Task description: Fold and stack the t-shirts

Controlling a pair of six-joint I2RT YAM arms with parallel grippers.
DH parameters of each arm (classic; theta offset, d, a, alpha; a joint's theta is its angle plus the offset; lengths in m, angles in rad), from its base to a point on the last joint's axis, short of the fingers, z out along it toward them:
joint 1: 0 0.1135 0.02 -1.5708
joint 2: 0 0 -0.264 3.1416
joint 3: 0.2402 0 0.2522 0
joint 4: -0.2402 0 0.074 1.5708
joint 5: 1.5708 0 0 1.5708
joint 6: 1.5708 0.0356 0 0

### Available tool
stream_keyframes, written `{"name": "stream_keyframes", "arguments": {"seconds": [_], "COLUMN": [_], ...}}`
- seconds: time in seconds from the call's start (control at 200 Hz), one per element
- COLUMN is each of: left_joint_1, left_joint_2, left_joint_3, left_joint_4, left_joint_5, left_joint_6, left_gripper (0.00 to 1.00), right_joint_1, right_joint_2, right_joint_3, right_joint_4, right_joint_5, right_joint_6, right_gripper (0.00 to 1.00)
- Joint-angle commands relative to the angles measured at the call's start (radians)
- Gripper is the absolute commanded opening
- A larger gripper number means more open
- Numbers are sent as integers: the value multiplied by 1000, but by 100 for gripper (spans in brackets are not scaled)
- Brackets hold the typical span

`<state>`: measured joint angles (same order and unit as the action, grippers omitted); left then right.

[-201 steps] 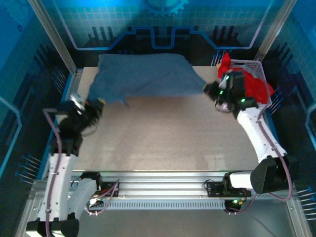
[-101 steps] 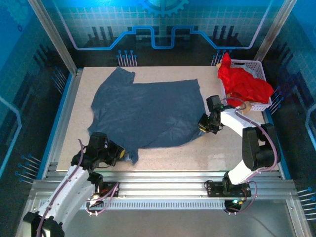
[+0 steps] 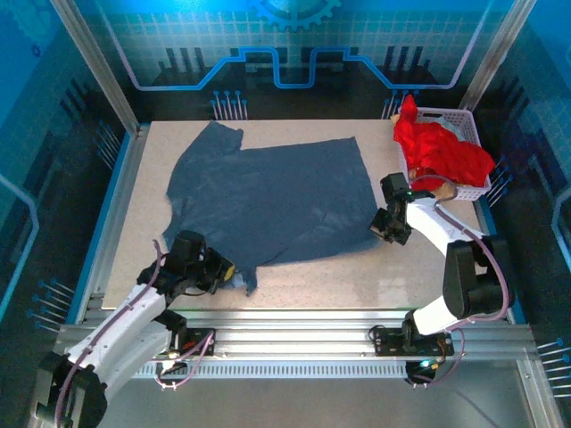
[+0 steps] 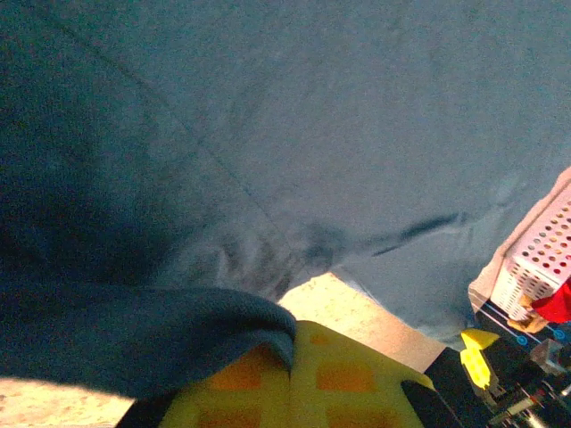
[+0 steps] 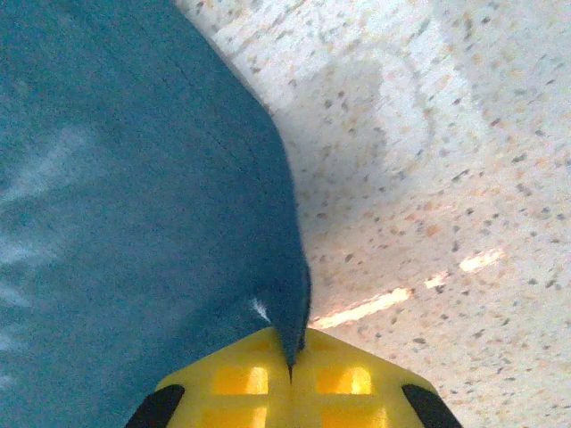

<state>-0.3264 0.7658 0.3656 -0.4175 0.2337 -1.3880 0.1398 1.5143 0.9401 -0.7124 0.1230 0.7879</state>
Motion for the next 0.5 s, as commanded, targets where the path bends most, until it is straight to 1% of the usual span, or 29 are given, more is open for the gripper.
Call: {"name": "stream_keyframes", "arguments": {"seconds": [0.0,0.105,0.195,0.35,0.45,0.49], "left_joint_1": [-19,-26,-27,-32,-37,-37], "left_joint_2": [-18,-48,-79,-119,-141,-144], "left_joint_3": [56,115,139,100,97,107], "left_joint_4": [-67,-269,-397,-459,-545,-591], "left_joint_5": [-54,-120,-164,-142,-147,-156], "left_joint_6": [27,49,47,2,-7,-1], "left_gripper": [0,0,0,0,0,0], "right_joint_1": [-14,-15,-16,1,16,16], "right_joint_2": [-1,3,0,-10,-41,-56], "right_joint_3": [-1,-7,-22,-36,-55,-98], "right_joint_4": [-38,-49,-51,-66,-95,-102], "right_joint_5": [16,23,32,20,27,22], "right_joint_6": [-27,-17,-8,-3,7,16], "right_gripper": [0,0,0,0,0,0]}}
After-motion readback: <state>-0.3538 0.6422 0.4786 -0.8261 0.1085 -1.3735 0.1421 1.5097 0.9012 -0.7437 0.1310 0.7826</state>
